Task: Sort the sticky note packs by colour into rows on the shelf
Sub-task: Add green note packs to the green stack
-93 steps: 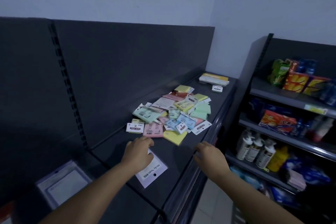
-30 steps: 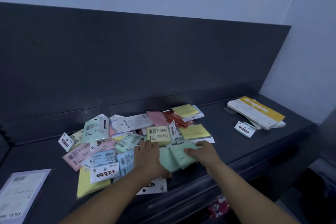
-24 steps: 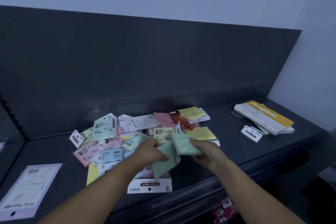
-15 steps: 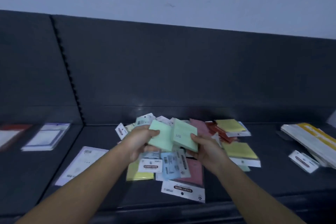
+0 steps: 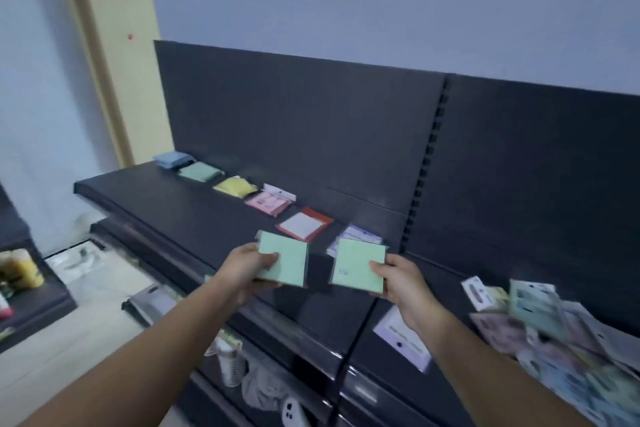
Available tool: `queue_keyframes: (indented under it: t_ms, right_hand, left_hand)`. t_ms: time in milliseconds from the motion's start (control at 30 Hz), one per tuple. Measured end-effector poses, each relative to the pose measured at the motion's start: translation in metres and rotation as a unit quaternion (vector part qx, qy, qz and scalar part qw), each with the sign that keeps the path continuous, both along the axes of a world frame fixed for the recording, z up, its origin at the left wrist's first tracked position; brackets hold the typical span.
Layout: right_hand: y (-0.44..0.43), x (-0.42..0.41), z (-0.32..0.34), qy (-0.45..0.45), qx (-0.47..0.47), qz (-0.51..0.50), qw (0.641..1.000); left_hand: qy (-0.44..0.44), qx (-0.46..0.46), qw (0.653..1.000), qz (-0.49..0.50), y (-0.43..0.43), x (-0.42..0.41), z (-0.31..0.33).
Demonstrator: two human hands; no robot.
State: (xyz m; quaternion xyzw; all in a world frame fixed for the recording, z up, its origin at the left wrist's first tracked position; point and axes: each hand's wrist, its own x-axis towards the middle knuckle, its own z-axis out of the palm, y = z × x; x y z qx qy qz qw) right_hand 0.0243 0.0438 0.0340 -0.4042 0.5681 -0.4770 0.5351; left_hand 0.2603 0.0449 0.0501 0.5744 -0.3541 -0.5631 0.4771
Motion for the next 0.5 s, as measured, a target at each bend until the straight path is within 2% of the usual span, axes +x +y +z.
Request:
queue_keyframes:
  t_ms: [233,500]
  right_hand:
    - [-0.044,0.155,-0.004,0.023,0.004,0.071,0.997]
    - [-0.101,0.244,-0.009,0.036,0.018,0.126,0.991]
  left_hand:
    - [0.005,-0.004,0.997,0.079,-0.011,0.136,-0.003]
    - [0.044,-0.003,0.991,0.127,-0.051,0.214,-0.012]
